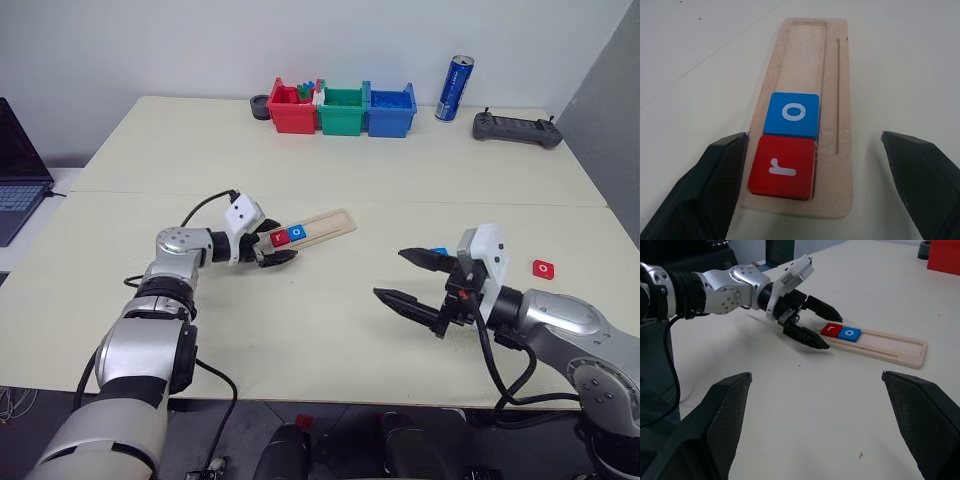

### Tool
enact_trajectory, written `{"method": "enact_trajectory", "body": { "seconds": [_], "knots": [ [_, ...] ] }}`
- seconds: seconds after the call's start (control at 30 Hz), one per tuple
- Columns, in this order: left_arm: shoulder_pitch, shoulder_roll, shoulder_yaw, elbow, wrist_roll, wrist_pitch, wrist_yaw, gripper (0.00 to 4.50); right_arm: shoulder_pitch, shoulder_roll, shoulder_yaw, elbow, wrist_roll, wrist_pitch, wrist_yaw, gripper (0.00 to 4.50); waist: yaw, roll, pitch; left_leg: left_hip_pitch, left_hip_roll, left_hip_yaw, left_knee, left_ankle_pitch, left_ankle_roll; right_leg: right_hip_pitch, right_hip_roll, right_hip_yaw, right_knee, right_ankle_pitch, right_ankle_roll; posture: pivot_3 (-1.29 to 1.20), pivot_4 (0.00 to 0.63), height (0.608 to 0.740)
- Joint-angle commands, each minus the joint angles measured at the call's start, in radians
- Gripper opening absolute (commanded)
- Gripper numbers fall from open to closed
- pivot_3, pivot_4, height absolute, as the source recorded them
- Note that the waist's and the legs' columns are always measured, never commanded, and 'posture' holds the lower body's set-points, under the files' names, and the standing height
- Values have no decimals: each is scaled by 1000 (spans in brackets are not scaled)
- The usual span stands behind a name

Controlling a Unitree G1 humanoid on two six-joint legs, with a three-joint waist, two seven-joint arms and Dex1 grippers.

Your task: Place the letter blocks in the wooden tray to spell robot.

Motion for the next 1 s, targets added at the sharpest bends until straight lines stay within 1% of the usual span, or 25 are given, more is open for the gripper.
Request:
{"method": "enact_trajectory", "body": {
  "seconds": [0.03, 0.23, 0.7, 1.0],
  "knots": [
    [-28, 7, 7, -2, 13, -3, 45, 4500, -27, -9, -20, -26, 36, 3, -21, 4443, 0, 0, 0, 0, 0, 0, 0, 0, 0, 0, 0, 0, 0, 0, 0, 0, 150, 740],
    [-11, 8, 3, -1, 38, -5, 82, 4500, -34, -14, -17, -18, 45, 1, -34, 4443, 0, 0, 0, 0, 0, 0, 0, 0, 0, 0, 0, 0, 0, 0, 0, 0, 150, 740],
    [6, -1, -7, 20, 67, 52, 131, 4500, -41, -17, -2, -17, 38, -1, -42, 4443, 0, 0, 0, 0, 0, 0, 1, 0, 0, 0, 0, 0, 1, 0, 0, 0, 150, 740],
    [4, 2, -33, 25, 97, 88, 88, 4500, -47, -20, 0, -9, 21, -16, -55, 4443, 0, 0, -1, 1, 0, 0, 1, 0, 0, 1, 0, 0, 2, 0, 0, 0, 150, 740]
  ]
}}
